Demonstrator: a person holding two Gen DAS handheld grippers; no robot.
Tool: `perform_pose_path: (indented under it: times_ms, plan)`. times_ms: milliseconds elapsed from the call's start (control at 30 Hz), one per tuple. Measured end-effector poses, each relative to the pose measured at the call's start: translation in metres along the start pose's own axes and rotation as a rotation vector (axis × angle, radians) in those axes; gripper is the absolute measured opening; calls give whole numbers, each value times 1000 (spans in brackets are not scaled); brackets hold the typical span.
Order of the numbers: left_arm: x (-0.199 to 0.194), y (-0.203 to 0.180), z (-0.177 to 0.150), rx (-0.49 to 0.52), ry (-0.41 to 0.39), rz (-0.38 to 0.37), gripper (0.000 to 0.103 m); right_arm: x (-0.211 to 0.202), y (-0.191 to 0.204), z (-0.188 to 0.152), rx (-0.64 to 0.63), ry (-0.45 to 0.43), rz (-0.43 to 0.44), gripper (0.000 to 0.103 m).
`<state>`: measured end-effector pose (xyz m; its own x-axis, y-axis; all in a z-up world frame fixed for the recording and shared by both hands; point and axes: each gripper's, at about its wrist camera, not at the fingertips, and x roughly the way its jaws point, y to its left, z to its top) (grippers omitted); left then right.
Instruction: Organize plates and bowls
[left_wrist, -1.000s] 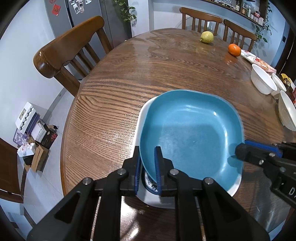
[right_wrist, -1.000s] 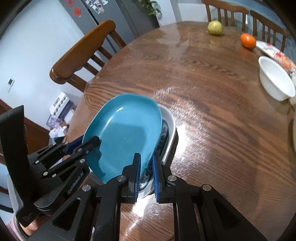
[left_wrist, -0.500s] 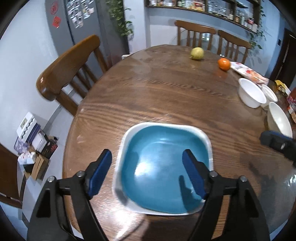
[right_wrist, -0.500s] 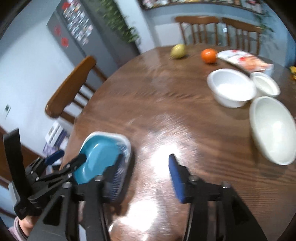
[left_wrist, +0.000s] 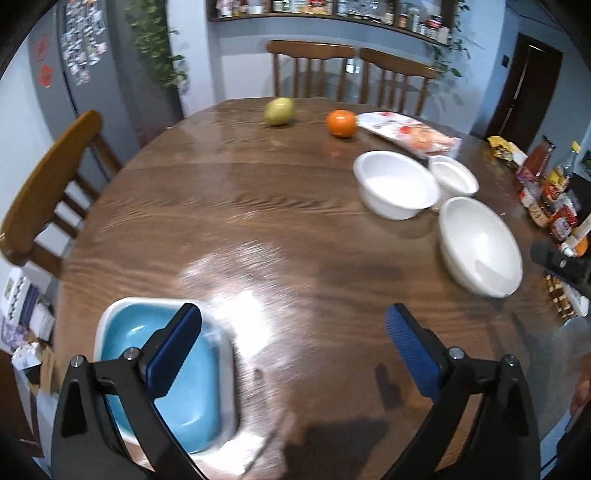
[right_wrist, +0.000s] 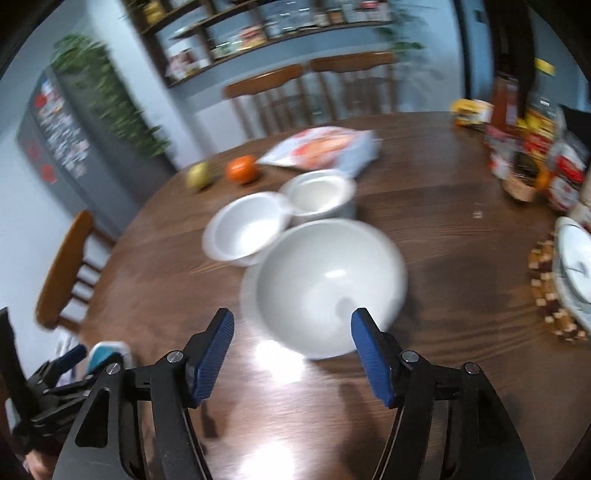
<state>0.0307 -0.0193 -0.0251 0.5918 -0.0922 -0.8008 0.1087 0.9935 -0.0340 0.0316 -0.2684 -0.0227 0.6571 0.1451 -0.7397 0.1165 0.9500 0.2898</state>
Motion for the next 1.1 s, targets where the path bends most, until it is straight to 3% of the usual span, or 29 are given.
perform_pose_path:
  times_ms: [167,367,400,467,533,667,733,1100]
  plan:
    - [27,-52,25,23,23,-79,100,13,-48,14,61,18,-93,68]
    - [71,-103,42,71,80,-82,94,52,-72,29,88,97,-49,67]
    - [76,-107,43,76,90,-81,86,56,-74,29,84,105,-42,65]
    - [86,-116,42,91,119,-83,71,66,-76,28,76,129,-31,48]
    - [94,-122,41,104,146,-96,49,73,-77,27,72,153,-2,34]
    - [94,-125,40,113,153,-142,28,75,-75,25,60,169,54,17]
    - [92,-126,38,128,156,-149,11,75,-68,24,45,178,83,11]
    - [51,-58,15,101,122,-85,11,62,-3,-3,-62,236,187,9]
